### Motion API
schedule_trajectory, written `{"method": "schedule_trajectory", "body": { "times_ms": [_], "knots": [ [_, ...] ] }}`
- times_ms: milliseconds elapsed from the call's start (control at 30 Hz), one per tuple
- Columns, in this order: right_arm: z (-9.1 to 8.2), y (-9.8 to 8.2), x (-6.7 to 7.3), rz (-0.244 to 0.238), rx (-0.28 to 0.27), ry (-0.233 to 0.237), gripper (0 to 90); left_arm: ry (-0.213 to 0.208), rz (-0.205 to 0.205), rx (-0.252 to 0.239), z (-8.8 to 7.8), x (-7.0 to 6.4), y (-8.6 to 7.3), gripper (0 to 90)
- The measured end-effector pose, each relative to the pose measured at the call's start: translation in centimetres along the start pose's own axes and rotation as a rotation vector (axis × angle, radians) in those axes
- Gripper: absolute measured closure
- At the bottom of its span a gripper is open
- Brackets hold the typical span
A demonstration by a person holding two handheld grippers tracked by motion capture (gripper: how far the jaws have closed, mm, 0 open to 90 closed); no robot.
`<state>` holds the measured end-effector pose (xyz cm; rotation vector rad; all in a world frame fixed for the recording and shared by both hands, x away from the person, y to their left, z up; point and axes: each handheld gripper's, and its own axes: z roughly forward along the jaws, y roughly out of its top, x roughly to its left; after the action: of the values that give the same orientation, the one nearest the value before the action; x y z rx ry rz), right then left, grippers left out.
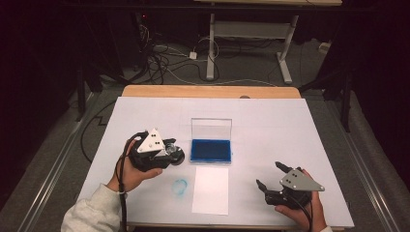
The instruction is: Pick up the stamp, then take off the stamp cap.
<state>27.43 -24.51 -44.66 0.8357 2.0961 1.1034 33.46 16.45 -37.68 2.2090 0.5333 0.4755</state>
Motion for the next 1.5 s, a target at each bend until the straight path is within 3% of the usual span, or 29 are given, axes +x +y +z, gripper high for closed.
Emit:
{"method": "schedule_trajectory", "body": {
  "times_ms": [233,467,767,833,900,1033,1300,1367,1500],
  "knots": [
    [0.0,0.0,0.0,0.01,-0.004,0.005,17.6,-0.029,0.019,-0.001,0.3,-0.8,0.3,54.5],
    [0.1,0.0,0.0,0.003,0.003,0.007,17.7,-0.031,0.032,0.005,0.6,-1.1,0.5,54.5],
    [0.2,0.0,0.2,0.012,0.005,0.015,16.5,-0.059,0.046,-0.025,1.1,-1.8,1.2,54.5],
    [0.2,0.1,0.2,0.014,-0.015,0.029,16.1,-0.065,0.051,-0.027,1.4,-2.1,1.5,54.5],
    [0.2,0.3,0.3,0.015,-0.052,0.087,16.1,-0.071,0.063,-0.031,1.7,-2.3,2.0,54.5],
    [0.9,1.0,1.0,0.009,-0.029,0.098,16.3,-0.084,0.076,-0.037,2.2,-2.8,2.9,54.4],
    [2.1,3.1,3.0,-0.041,-0.054,0.163,17.7,-0.133,0.078,-0.056,3.7,-3.5,4.4,54.5],
    [3.1,3.8,3.5,-0.022,-0.052,0.202,18.1,-0.138,0.082,-0.061,4.0,-3.8,4.8,54.5],
    [4.2,4.4,4.0,-0.02,-0.049,0.221,18.4,-0.154,0.094,-0.062,4.6,-4.5,5.4,54.5]
  ]
}}
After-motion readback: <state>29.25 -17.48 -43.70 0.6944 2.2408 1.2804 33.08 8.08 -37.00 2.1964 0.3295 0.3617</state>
